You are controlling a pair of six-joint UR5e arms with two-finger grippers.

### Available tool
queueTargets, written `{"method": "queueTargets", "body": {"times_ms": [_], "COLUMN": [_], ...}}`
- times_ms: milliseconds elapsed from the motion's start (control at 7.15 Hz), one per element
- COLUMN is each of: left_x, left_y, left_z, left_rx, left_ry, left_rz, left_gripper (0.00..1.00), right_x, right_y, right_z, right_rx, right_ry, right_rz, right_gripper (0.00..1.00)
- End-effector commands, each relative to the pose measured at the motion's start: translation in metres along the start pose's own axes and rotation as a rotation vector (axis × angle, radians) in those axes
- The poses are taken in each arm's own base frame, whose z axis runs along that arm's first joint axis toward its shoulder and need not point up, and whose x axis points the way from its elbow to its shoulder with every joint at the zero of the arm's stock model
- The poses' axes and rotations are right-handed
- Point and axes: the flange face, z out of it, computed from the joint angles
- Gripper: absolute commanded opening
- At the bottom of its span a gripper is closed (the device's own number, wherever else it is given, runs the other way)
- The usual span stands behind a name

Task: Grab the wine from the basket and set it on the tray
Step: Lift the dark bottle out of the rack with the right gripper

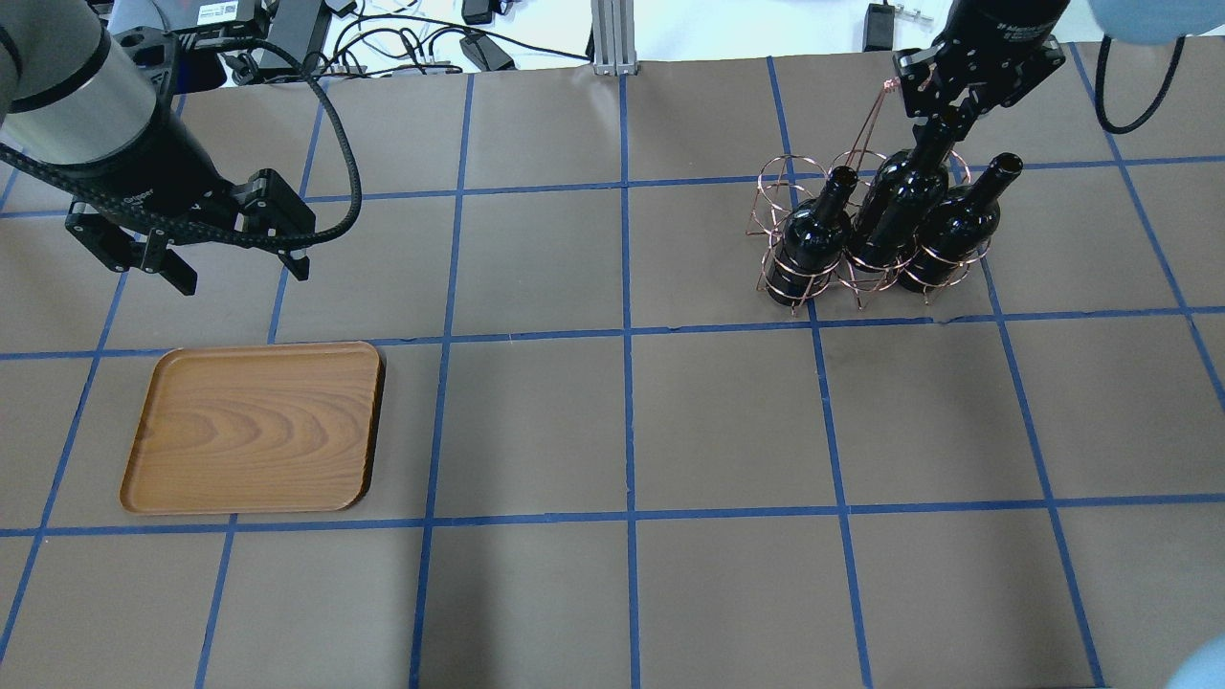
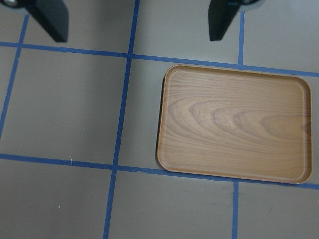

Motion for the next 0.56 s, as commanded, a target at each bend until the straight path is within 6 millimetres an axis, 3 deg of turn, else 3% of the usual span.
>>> {"method": "queueTargets", "body": {"times_ms": [0,140,280,420], "left_x": [0.004,0.002,0.001,0.002], "left_y": [0.003,0.005,0.001,-0.001], "left_z": [-0.002,-0.003,-0.001,0.0], "left_rx": [0.005,0.008,0.003,0.009], "left_ry": [0.004,0.001,-0.011,-0.01], "left_rz": [-0.002,-0.003,-0.003,-0.004], "left_gripper": [1.0,1.0,1.0,1.0], "right_x": [-0.007,-0.012,-0.021,-0.053], "right_y": [0.04,0.062,0.068,0.076], "right_z": [-0.06,-0.071,-0.066,-0.043], "right_rx": [0.003,-0.024,-0.055,-0.096], "right_ry": [-0.001,-0.002,-0.013,-0.01], "right_rz": [0.01,0.009,0.085,0.1], "right_gripper": [0.28,0.28,0.28,0.27]}}
